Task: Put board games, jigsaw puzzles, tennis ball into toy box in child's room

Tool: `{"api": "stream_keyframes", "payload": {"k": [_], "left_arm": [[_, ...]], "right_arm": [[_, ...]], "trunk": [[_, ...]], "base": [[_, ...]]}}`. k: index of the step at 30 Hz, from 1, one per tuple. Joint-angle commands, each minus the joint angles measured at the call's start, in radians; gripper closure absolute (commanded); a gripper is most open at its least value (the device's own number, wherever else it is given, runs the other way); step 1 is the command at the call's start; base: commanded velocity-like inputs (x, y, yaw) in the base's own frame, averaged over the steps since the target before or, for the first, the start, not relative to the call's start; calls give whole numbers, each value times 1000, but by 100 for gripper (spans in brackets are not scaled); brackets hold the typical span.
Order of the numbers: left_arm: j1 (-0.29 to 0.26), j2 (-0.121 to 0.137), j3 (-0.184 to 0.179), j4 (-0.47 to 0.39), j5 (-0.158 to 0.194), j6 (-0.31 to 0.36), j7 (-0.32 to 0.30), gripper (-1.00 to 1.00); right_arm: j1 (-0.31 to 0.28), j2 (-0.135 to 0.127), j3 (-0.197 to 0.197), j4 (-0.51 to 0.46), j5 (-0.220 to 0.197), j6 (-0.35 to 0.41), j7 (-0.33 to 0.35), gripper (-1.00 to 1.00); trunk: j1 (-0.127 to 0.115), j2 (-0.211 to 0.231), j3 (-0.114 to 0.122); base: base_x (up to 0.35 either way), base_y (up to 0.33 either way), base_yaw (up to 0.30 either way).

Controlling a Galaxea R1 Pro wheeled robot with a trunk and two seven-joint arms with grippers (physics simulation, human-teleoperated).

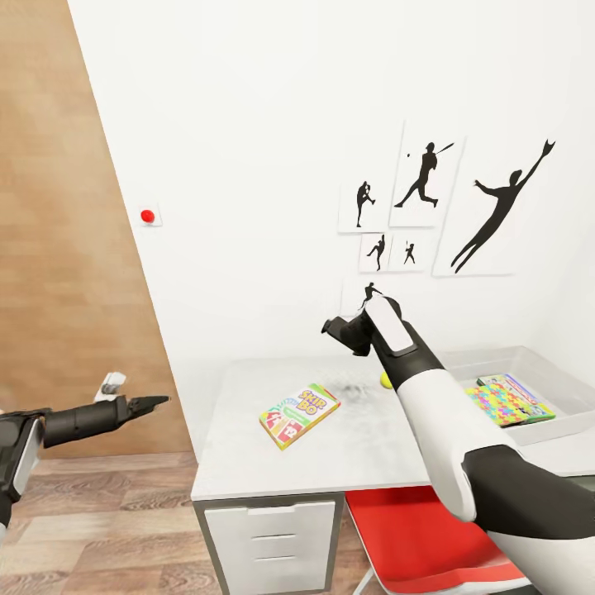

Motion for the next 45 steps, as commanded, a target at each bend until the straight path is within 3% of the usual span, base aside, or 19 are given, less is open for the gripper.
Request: {"api": "stream_keyframes", "payload": {"k": [1,3,8,19,29,45], "left_arm": [[-1,0,9,2,3,10,4,-100],[-1,0,33,7,2,10,19,-100],[-1,4,49,12,2,9,29,-100],[-1,12,52,13,2,8,34,-100],[-1,9,53,14,4,8,93,-100],[-1,4,52,14,1,8,112,-100]], "right_arm": [[-1,0,3,-1,-8,0,-12,-100],[-1,3,13,-1,-8,-12,-18,-100],[-1,5,46,-1,-10,-50,-22,-100],[-1,6,61,7,-9,-62,-24,-100],[-1,5,63,11,-10,-61,-24,-100],[-1,5,65,14,-9,-62,-24,-100]], "trunk": [[1,-2,-2],[1,-2,-2],[1,-2,-2],[1,-2,-2],[1,-2,-2],[1,-2,-2]], "base": [[0,0,0],[0,0,2],[0,5,119],[20,205,175],[2,287,8],[25,203,-181]]}}
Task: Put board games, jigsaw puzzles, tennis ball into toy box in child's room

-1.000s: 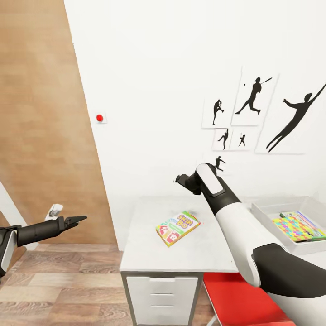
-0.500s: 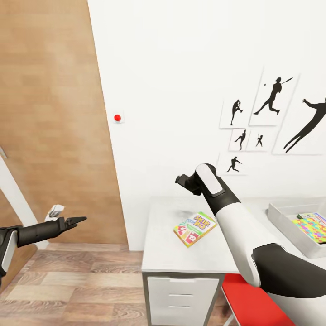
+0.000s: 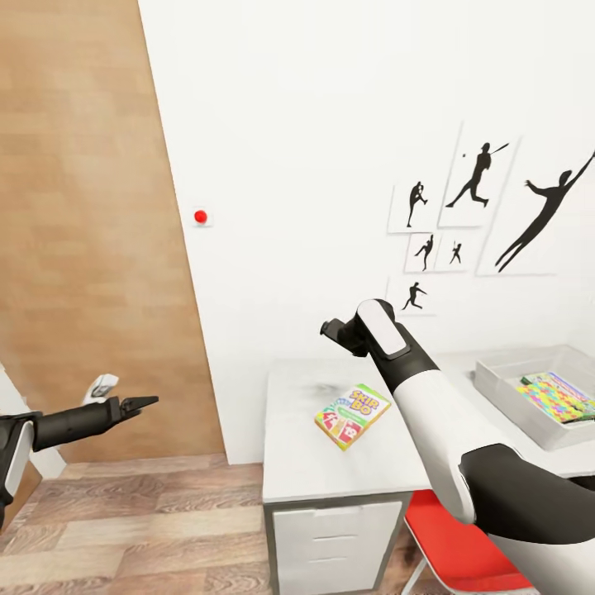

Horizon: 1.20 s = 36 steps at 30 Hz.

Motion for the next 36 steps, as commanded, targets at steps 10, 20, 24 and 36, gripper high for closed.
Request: {"api": "stream_keyframes", "payload": {"k": [10,20,24,36], "left_arm": [[-1,-9,1,19,10,14,273,-100],[-1,-49,-8,135,6,-86,436,-100],[-1,-51,-10,184,7,-160,437,-100],[-1,-52,-10,200,5,-183,438,-100]], "right_arm": [[-1,0,1,6,128,3,-8,-100],[-4,-12,-8,62,218,3,-8,-100],[-3,-16,-2,79,224,-11,-6,-100],[-1,-16,4,87,227,-101,-8,-100]], "trunk": [[1,-2,-2],[1,-2,-2],[1,-2,-2],[1,-2,-2]], "base": [[11,28,-23],[0,0,0],[0,0,0],[107,0,0]]}}
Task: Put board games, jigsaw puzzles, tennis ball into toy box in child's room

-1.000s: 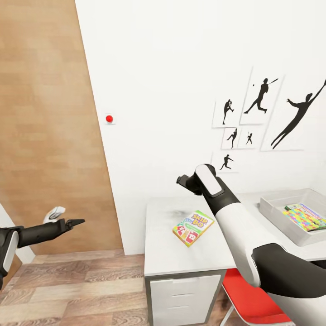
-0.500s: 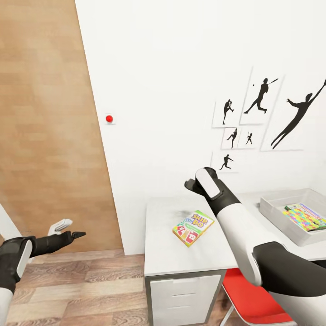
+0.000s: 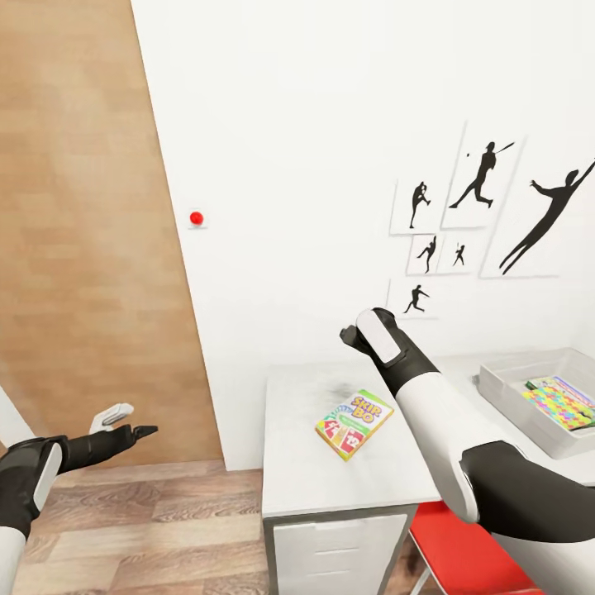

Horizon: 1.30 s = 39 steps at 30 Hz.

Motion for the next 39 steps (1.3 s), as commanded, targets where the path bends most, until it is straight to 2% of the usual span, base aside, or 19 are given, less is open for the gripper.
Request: {"api": "stream_keyframes", "payload": {"k": [1,12,24,30,39], "left_arm": [[-1,0,2,0,3,7,-3,-100],[-1,-1,2,0,3,4,-4,-100],[-1,-1,2,0,3,4,-5,-100],[-1,-1,2,0,3,4,-5,-100],[-1,-1,2,0,4,3,-5,-100]], "right_arm": [[-1,-1,3,-1,-7,3,-8,-100],[0,-5,-2,-1,-9,5,-24,-100],[1,-15,-3,3,-10,9,-42,-100],[-3,-13,-6,58,-8,7,-41,-100],[-7,-12,-6,75,-8,9,-38,-100]], "trunk": [[1,-2,-2],[1,-2,-3],[1,-2,-15],[1,-2,-23],[1,-2,-37]], "base": [[56,0,0],[13,0,-20],[0,0,-189],[28,4,-163],[85,80,-131]]}}
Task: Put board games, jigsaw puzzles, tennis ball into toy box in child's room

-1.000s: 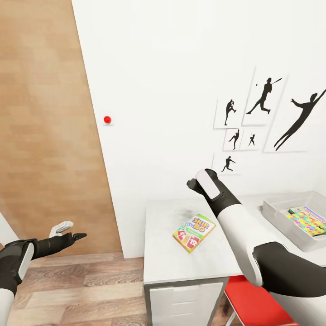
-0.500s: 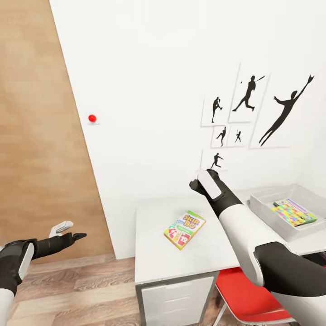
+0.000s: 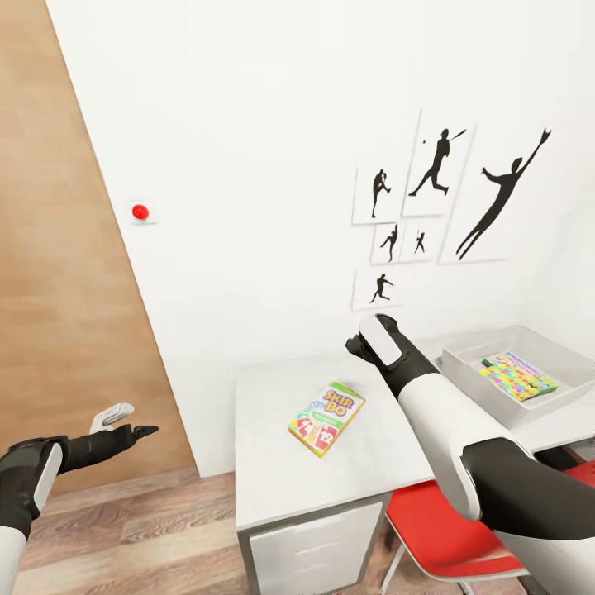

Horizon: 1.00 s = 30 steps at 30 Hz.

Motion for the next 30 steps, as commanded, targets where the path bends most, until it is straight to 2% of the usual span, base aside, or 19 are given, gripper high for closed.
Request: {"api": "stream_keyframes", "payload": {"k": [1,20,26,30], "left_arm": [[-1,0,2,-1,3,8,-2,-100],[-1,0,1,0,7,10,-15,-100],[0,2,0,11,5,10,-93,-100],[1,2,-1,20,2,9,-114,-100]], "right_arm": [[-1,-1,5,0,-6,4,-6,-100],[-2,6,10,0,-6,6,2,-100],[-2,15,11,0,-5,6,3,-100],[-2,21,11,-1,0,4,1,-100]], "trunk": [[1,-2,-4],[1,-2,-33],[1,-2,-41],[1,-2,-44]], "base": [[16,17,-126],[2,2,-123],[0,0,-119],[0,0,-57]]}}
